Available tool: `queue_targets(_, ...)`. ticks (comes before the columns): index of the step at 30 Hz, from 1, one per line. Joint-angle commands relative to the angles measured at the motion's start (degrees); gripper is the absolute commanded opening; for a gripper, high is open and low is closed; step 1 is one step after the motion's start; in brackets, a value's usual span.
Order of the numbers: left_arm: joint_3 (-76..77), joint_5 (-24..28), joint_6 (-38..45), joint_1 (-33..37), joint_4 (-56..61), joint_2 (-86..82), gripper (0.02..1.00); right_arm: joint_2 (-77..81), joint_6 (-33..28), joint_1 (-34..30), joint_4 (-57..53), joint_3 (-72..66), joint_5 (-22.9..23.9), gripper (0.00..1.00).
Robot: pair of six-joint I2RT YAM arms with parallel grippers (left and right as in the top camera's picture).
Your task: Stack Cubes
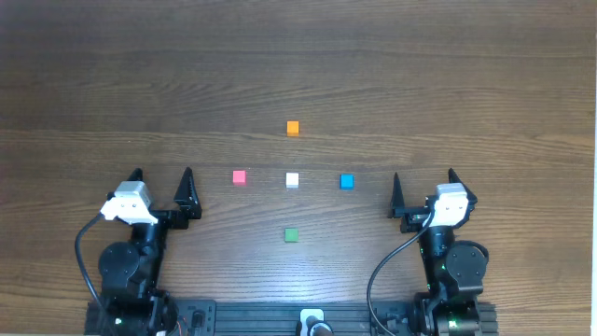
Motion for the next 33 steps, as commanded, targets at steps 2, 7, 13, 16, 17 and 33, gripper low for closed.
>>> queue_targets(2, -0.4, 0.8, 0.8, 0.0, 0.0, -0.4, 1.000, -0.2, -0.3, -0.2, -0.1, -0.3, -0.3, 0.993)
queue_targets(7, -0.4, 0.8, 0.8, 0.0, 0.0, -0.4, 1.000, -0.2, -0.3, -0.1, -0.1, -0.3, -0.3, 0.993)
queue_targets(13, -0.4, 0.8, 0.8, 0.0, 0.0, -0.4, 1.000, -0.2, -0.3, -0.1, -0.1, -0.3, -0.3, 0.991)
queue_targets(16, -0.4, 0.8, 0.8, 0.0, 0.0, -0.4, 1.000, -0.2, -0.3, -0.1, -0.1, -0.3, -0.3, 0.993)
queue_targets(17, -0.4, 0.8, 0.8, 0.0, 0.0, -0.4, 1.000, -0.2, -0.3, -0.1, -0.1, -0.3, -0.3, 0.993)
queue_targets(33, -0.4, 1.2, -1.2, -0.2, 0.1, 1.2, 0.998, -0.2, -0.3, -0.1, -0.1, -0.3, -0.2, 0.991)
